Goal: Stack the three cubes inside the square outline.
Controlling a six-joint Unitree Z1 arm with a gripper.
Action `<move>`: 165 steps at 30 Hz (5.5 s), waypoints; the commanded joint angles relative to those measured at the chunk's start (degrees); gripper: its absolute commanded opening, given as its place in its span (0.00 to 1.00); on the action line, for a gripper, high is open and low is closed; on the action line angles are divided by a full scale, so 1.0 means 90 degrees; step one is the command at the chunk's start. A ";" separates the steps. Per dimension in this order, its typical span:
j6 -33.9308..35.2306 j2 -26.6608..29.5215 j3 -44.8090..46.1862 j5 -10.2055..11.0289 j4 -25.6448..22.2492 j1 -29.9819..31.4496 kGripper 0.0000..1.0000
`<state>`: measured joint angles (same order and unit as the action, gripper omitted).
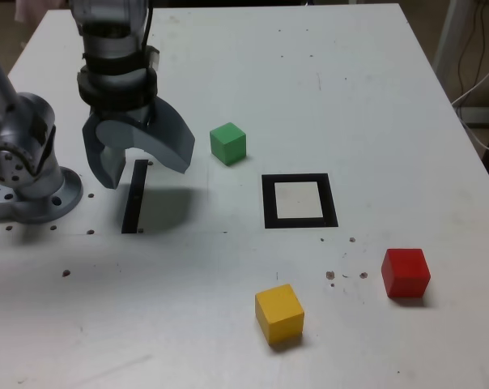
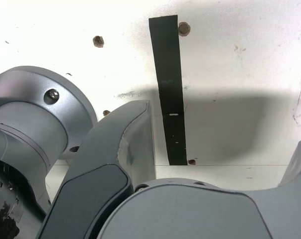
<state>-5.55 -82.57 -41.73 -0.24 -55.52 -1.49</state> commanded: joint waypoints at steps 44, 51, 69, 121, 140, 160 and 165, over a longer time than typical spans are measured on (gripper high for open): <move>0.1417 -0.2192 -0.5558 0.0496 -0.2209 0.2039 0.99; 0.1584 -0.3179 -0.6615 0.0542 -0.2267 0.2178 0.99; 0.1574 -0.4660 -0.7864 0.0368 -0.2355 0.2257 0.97; 0.2082 -0.5914 -0.8409 0.0058 -0.1746 0.2470 0.27; 0.1851 -0.4383 -0.7197 0.0635 -0.1891 0.2180 0.21; 0.1236 -0.3071 -0.4617 0.0605 -0.0902 0.0902 0.21; 0.1202 -0.3252 -0.4605 0.0508 -0.0822 0.0870 0.21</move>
<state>5.47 -111.41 -83.22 4.73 -63.16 6.48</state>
